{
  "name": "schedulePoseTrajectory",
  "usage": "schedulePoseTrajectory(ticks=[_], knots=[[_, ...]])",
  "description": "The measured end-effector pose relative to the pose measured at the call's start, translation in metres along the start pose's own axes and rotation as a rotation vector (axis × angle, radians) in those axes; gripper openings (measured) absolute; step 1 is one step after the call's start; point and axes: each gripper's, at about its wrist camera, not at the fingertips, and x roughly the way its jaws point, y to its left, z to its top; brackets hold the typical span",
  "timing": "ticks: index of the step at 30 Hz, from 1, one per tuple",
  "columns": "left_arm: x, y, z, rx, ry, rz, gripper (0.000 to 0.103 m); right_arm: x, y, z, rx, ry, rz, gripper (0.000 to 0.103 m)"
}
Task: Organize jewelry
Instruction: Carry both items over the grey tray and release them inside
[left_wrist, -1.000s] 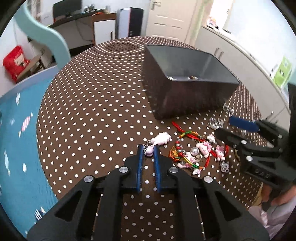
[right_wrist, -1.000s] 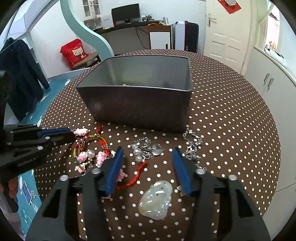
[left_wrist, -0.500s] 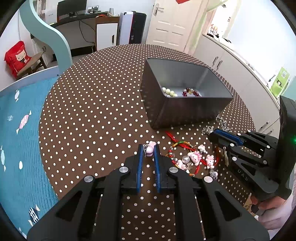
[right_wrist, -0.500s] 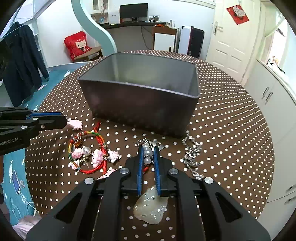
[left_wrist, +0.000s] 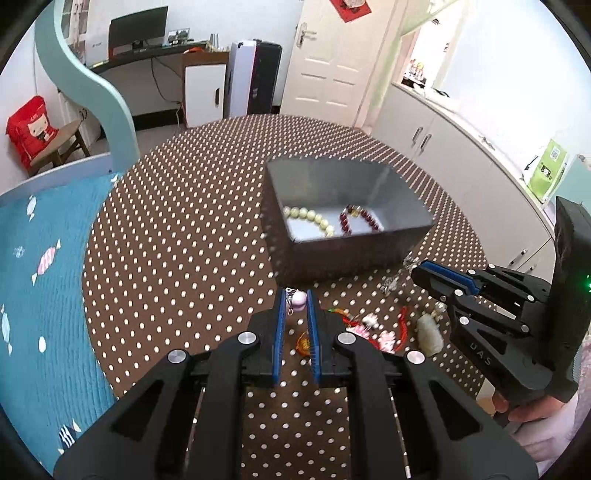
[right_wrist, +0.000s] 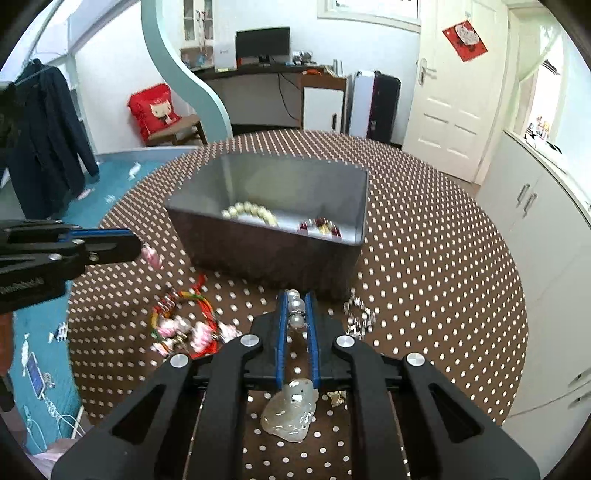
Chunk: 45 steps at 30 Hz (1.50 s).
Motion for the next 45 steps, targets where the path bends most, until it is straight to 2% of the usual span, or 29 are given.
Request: schedulePoseTrajectory(ticks=[4,8,10,14,16,21,26,39,43,45], knots=[[-0.013,-0.009,0.011,0.018,-0.040,-0.005,0.011,-0.016,-0.002,0.011,-0.002,-0.046,0.019,0.009],[-0.026,-0.021,0.025,0.046,-0.089,-0.010,0.011,-0.035,-0.002,0.024,-0.015,-0.116,-0.005,0.009],[-0.033,-0.026,0.031,0.053,-0.110,-0.019,0.011,-0.041,-0.002,0.031,-0.026,-0.133,0.025,0.009],[-0.042,-0.034,0.045,0.062,-0.144,-0.029,0.011,-0.057,-0.006,0.050,-0.021,-0.193,-0.007,0.009],[-0.048,-0.038,0.054,0.067,-0.167,-0.040,0.011,-0.065,-0.008,0.059,-0.029,-0.220,0.014,0.009],[-0.054,-0.050,0.078,0.084,-0.210,-0.061,0.011,-0.068,-0.004,0.079,-0.063,-0.257,-0.003,0.009],[-0.040,-0.050,0.090,0.063,-0.189,-0.061,0.011,-0.047,-0.005,0.083,-0.064,-0.227,0.023,0.009],[0.043,-0.038,0.099,0.014,-0.034,-0.073,0.011,0.019,-0.018,0.087,-0.003,-0.064,0.072,0.009],[0.064,-0.039,0.101,0.007,0.004,-0.044,0.012,0.031,-0.019,0.083,0.007,-0.016,0.070,0.010],[0.070,-0.039,0.099,0.013,0.019,-0.025,0.014,0.030,-0.020,0.082,0.007,-0.011,0.071,0.019]])
